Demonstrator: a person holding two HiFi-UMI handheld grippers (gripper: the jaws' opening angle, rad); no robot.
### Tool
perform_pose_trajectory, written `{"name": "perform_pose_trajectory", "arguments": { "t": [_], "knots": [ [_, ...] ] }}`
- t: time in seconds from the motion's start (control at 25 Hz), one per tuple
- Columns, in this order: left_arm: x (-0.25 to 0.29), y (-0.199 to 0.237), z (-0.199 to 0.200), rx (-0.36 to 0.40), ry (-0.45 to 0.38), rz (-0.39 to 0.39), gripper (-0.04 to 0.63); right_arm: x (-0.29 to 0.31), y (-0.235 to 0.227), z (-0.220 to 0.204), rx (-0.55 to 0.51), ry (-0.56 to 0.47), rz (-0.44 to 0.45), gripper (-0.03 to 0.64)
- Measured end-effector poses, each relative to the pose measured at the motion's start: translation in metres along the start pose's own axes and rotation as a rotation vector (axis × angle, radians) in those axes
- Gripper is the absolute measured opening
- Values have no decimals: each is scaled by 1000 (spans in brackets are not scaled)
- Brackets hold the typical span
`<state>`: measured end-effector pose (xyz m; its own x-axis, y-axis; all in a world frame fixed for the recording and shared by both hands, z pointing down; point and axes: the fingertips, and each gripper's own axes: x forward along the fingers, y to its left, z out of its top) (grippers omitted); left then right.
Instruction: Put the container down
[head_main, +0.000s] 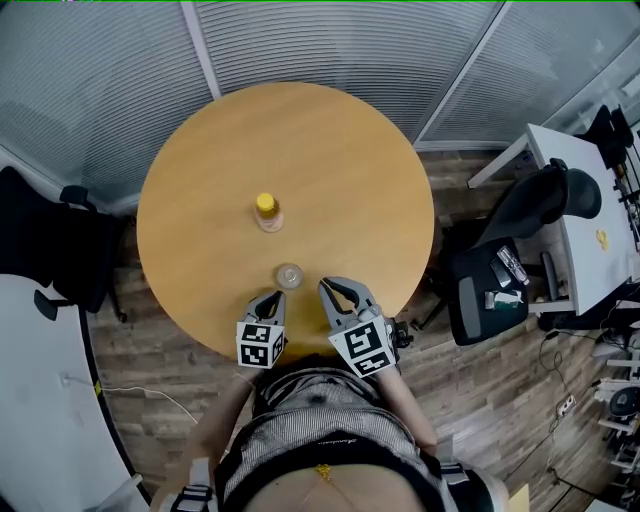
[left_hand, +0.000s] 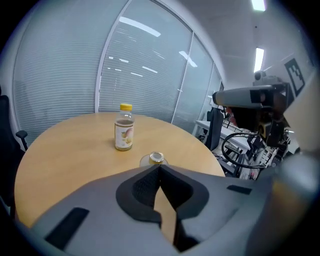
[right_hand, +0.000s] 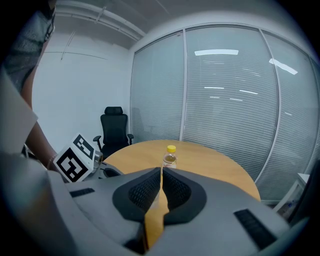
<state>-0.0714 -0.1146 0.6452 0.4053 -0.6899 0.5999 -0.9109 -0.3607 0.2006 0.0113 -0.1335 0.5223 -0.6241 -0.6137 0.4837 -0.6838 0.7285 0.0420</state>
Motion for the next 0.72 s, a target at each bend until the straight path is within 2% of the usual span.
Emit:
{"name": "perform_pose_trajectory", "arguments": {
  "t": [0.4,0.72],
  "knots": [
    [-20,-23,59,-10,-128,-49,21,2,3,3,4,-11,32,25],
    [-36,-36,90,-15,-190,-89,21,2,6,12,17,-39,53,25]
  ]
}}
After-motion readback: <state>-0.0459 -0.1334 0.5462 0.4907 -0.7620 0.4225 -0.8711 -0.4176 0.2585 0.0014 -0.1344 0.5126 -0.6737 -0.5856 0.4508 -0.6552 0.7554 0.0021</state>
